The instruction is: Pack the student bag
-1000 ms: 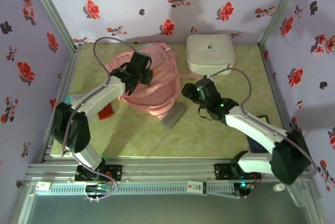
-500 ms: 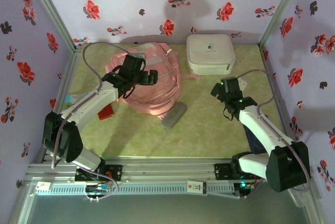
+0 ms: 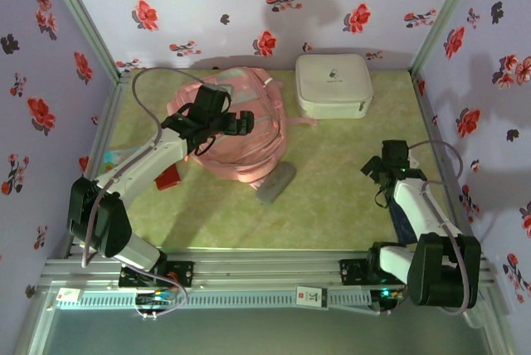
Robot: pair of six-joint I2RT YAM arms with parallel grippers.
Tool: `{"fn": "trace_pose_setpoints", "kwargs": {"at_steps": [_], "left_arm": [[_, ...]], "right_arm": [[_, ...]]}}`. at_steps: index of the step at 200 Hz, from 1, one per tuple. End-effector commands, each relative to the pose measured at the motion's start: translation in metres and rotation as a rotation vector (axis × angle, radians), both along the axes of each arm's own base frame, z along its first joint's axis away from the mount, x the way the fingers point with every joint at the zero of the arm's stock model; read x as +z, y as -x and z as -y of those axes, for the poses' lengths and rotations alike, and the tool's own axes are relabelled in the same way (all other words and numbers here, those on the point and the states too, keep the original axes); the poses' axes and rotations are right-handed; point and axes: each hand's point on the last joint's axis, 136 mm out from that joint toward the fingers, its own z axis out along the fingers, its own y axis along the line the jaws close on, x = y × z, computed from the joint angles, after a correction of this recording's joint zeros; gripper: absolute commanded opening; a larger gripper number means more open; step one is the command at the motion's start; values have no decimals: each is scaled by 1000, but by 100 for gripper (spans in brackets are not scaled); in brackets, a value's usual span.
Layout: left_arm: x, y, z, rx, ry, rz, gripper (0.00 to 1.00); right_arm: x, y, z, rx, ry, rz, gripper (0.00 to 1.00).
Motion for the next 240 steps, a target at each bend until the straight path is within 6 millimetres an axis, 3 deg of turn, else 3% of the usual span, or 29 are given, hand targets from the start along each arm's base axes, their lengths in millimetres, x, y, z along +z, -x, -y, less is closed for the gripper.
{"fn": "trace_pose_setpoints", "kwargs": {"at_steps": [1,68,116,180,240], "left_arm": [[14,-4,9,-36,41,24,100],[10,-1,15,-54,32,15,100],[8,-1,16,-57,27,11,100],[5,0,19,-59,26,1,100],[-1,0,30,-67,27,-35,100]], "right_arm": [[-7,11,1,2,-33,-29,99],[-27,22,4,-66,-109,-52,99],[-39,14,-11,-55,-219,-47,99],[-36,-36,-56,26,-420,82,98],[-20,-101,-126,168,-516,155,95]]}}
